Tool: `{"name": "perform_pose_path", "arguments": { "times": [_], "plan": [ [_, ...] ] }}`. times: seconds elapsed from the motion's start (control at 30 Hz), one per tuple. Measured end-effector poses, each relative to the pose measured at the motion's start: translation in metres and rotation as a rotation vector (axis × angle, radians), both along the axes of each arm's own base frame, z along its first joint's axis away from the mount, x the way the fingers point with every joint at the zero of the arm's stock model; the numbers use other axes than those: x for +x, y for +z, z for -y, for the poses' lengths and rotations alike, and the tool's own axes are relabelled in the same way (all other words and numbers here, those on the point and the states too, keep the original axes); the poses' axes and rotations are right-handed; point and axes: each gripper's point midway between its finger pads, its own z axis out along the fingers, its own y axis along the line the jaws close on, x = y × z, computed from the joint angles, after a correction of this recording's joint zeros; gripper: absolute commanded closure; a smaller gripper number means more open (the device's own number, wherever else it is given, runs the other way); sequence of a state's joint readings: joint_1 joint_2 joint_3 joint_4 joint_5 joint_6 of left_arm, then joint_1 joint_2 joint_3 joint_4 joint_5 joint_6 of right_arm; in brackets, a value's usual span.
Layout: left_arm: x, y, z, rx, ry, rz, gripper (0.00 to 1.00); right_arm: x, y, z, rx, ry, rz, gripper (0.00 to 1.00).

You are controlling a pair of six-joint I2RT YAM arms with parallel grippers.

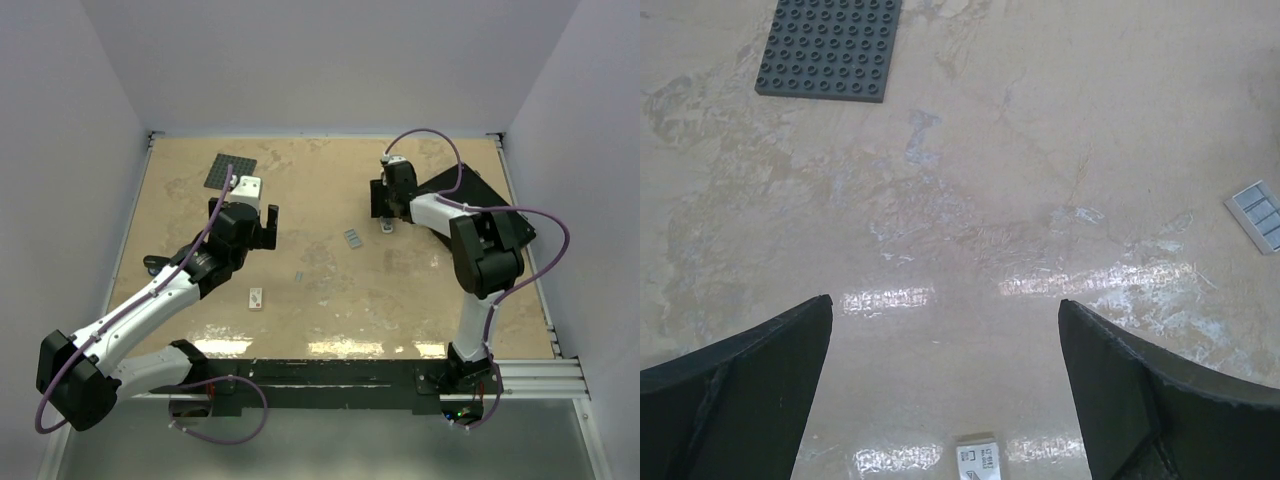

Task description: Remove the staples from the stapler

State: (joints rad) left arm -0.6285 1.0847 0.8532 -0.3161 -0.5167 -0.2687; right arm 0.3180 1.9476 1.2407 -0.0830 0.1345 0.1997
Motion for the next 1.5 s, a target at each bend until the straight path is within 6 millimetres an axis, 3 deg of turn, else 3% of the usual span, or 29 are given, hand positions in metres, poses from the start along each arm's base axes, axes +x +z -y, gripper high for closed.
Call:
{"name": "perform_pose_path", "arguments": {
  "times": [0.1, 0.2, 0.43, 0.53, 0.57, 0.63, 0.73, 0.87, 0.93, 1.03, 1.13, 1.27, 1.5],
  "plan": [
    [0.000, 0.000, -0.002, 0.005, 0.010, 0.003, 0.00, -0.005, 0.002, 0.001, 0.000, 0.002, -0.014, 0.28],
    [0.001, 0.001, -0.004, 0.007, 0.022, 0.007, 0.00, -0.008, 0.017, 0.000, 0.013, 0.008, -0.007, 0.25],
    [0.002, -0.010, -0.017, 0.036, 0.127, -0.024, 0.00, -0.020, 0.076, 0.002, 0.059, -0.012, 0.063, 0.26],
    [0.005, -0.017, -0.026, 0.031, 0.187, -0.066, 0.05, -0.026, 0.103, 0.002, 0.090, -0.017, 0.106, 0.23],
    [0.006, -0.019, -0.032, 0.019, 0.220, -0.081, 0.11, -0.030, 0.113, 0.002, 0.100, -0.017, 0.124, 0.21],
    [0.009, -0.020, -0.050, -0.027, 0.306, -0.098, 0.17, -0.039, 0.134, 0.001, 0.121, -0.014, 0.165, 0.03],
    [0.010, -0.024, -0.099, -0.137, 0.518, -0.115, 0.27, -0.053, 0.164, -0.001, 0.160, -0.007, 0.226, 0.02],
    [-0.006, -0.026, -0.156, -0.285, 0.792, -0.097, 0.28, -0.079, 0.198, -0.018, 0.253, 0.059, 0.293, 0.02],
    [-0.015, -0.029, -0.172, -0.341, 0.903, -0.103, 0.28, -0.093, 0.206, -0.034, 0.293, 0.109, 0.306, 0.02],
    [-0.021, -0.041, -0.184, -0.365, 1.024, -0.159, 0.28, -0.120, 0.217, -0.072, 0.356, 0.228, 0.312, 0.02],
    [-0.021, -0.058, -0.194, -0.373, 1.114, -0.217, 0.30, -0.144, 0.220, -0.099, 0.412, 0.322, 0.299, 0.02],
    [-0.026, -0.080, -0.210, -0.387, 1.222, -0.276, 0.30, -0.159, 0.221, -0.106, 0.453, 0.360, 0.289, 0.02],
    [-0.026, -0.095, -0.217, -0.372, 1.295, -0.292, 0.32, -0.162, 0.224, -0.107, 0.465, 0.377, 0.294, 0.02]
  ]
}}
